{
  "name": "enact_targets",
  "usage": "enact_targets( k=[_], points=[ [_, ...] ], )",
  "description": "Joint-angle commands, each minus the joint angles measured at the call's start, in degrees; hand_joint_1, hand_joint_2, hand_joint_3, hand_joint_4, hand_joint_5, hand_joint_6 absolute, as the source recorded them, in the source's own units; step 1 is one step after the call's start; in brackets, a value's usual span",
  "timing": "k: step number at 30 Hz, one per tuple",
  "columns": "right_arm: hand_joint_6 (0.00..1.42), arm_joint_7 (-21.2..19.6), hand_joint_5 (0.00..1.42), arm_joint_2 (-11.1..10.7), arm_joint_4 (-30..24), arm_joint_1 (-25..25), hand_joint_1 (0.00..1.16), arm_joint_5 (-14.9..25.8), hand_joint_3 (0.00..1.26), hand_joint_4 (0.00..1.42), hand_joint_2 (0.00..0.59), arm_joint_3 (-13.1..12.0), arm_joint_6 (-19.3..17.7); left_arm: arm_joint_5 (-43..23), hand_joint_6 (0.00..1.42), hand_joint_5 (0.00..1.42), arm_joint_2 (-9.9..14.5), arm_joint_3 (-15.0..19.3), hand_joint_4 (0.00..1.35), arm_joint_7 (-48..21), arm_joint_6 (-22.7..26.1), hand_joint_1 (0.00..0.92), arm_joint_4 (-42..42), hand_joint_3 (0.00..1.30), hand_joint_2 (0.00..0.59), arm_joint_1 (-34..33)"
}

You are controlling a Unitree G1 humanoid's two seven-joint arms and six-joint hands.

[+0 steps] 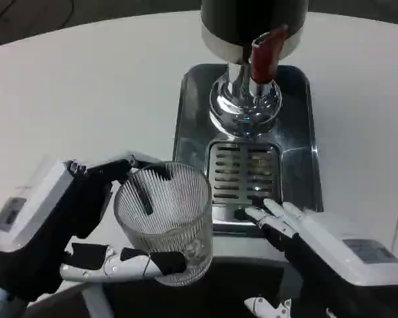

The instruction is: Grasp the cup under the faucet to collect the drink, then remove the cup.

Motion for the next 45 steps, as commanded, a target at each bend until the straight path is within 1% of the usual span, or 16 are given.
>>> enact_targets(
  k=[1, 12, 20, 27, 36, 45],
  points=[
    [0.00, 1.1, 0.00, 0.3, -0.6, 0.8, 0.53, -0.1, 0.11, 0.00, 0.401, 0.1, -0.2, -1.1, 1.42, 1.42, -0.5, 0.1, 1.24, 0.3, -0.8, 0.486, -0.5, 1.02, 0.186, 0.7],
    [0.00, 1.3, 0.00, 0.9, -0.4, 0.9, 0.53, -0.4, 0.11, 0.00, 0.401, 0.7, -0.4, -1.1, 1.42, 1.42, -0.4, 0.5, 1.24, 0.3, -0.7, 0.486, -0.6, 1.02, 0.186, 1.1],
    [0.00, 0.9, 0.00, 1.1, -0.2, 0.2, 0.53, -0.3, 0.11, 0.00, 0.402, -0.1, -0.1, -1.1, 1.42, 1.42, -0.2, 0.5, 1.24, 0.4, -0.5, 0.486, 0.1, 1.02, 0.186, -0.2],
    [0.00, 0.8, 0.00, 1.5, -1.3, 1.1, 0.52, -1.0, 0.11, 0.01, 0.408, -0.1, -0.3, -1.1, 1.42, 1.42, -0.6, 0.3, 1.24, 0.6, -0.3, 0.486, 0.5, 1.02, 0.186, -1.5],
    [0.00, 0.6, 0.00, 1.7, -2.7, 1.6, 0.52, -1.4, 0.12, 0.01, 0.410, -1.6, -0.6, -0.4, 1.42, 1.42, -1.3, -1.3, 1.24, 0.5, -0.7, 0.486, 1.7, 1.02, 0.186, -3.5],
    [0.00, 0.5, 0.00, 1.4, -4.8, 4.1, 0.52, -0.2, 0.12, 0.01, 0.411, -5.2, -0.8, 2.2, 1.42, 1.42, -1.1, -3.0, 1.24, 1.2, -0.9, 0.486, 6.2, 1.02, 0.186, -9.2]
  ],
)
